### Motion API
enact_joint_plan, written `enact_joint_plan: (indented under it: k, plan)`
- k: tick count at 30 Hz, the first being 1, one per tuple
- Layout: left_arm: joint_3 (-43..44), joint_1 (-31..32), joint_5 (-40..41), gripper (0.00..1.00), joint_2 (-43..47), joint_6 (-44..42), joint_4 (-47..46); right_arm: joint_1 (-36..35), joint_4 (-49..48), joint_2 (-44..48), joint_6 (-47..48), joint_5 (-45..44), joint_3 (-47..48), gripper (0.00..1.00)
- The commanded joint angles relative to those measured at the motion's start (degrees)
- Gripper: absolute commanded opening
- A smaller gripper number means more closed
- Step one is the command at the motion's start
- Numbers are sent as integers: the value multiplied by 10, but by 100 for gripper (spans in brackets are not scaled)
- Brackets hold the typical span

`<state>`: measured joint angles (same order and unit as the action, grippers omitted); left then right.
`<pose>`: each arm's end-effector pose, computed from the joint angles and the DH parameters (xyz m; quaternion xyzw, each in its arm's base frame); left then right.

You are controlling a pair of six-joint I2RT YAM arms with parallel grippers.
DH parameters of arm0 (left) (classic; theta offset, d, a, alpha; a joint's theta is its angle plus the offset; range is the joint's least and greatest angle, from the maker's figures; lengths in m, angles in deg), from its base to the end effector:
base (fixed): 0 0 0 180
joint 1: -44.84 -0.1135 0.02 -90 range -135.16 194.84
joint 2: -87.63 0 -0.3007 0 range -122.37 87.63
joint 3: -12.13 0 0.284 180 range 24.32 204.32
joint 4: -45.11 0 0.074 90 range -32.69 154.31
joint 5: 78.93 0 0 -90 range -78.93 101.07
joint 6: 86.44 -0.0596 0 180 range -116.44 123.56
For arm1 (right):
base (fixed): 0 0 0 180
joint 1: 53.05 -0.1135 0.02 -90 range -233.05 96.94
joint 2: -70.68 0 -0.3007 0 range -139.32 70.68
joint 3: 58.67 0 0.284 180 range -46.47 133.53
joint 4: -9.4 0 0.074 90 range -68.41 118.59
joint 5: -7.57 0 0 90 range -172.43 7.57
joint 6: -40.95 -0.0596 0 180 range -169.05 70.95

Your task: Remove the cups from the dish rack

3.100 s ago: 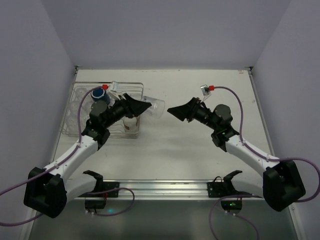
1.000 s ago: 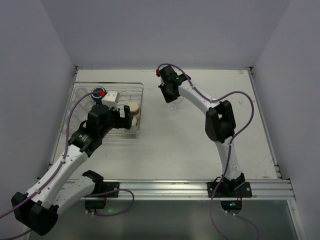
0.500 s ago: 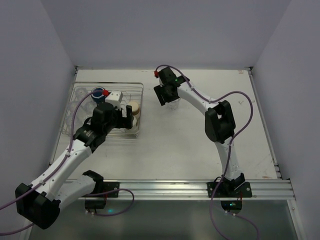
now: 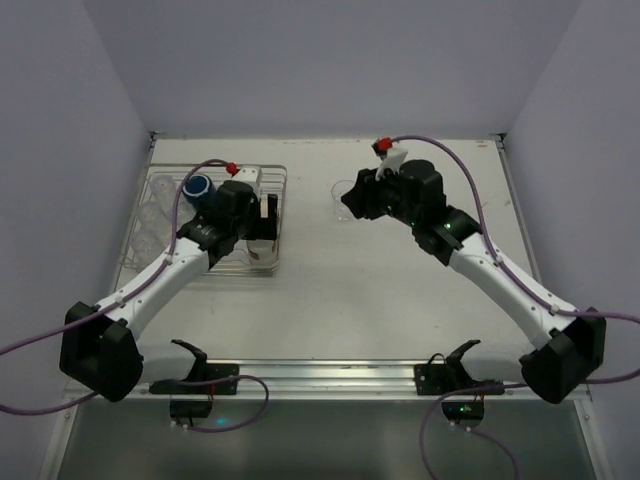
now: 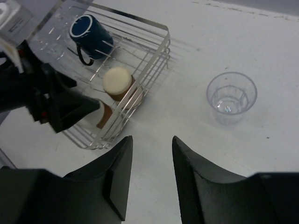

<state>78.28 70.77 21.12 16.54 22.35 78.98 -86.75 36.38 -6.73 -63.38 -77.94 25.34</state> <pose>0.2823 -0.1257 0.2904 0.0182 0.8990 -0.0907 0.4280 0.2983 0.2045 0.3931 -0.1601 0.8050 0.2615 0.5080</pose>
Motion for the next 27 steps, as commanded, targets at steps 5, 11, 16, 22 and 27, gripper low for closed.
enact_joint_plan:
  k: [5, 11, 16, 22, 27]
  plan:
    - [105, 1, 66, 90, -99, 15, -26, 0, -163, 165, -106, 76, -186, 29]
    - [144, 0, 91, 87, -178, 7, -22, 0, -130, 236, -85, 43, -221, 30]
    - [156, 0, 110, 87, -203, 12, -30, -1, -131, 243, -83, 58, -224, 30]
    - [160, 0, 101, 87, -231, 11, -30, -1, -134, 239, -86, 61, -228, 30]
    - [150, -3, 89, 86, -246, 11, -45, 0, -138, 235, -93, 70, -226, 31]
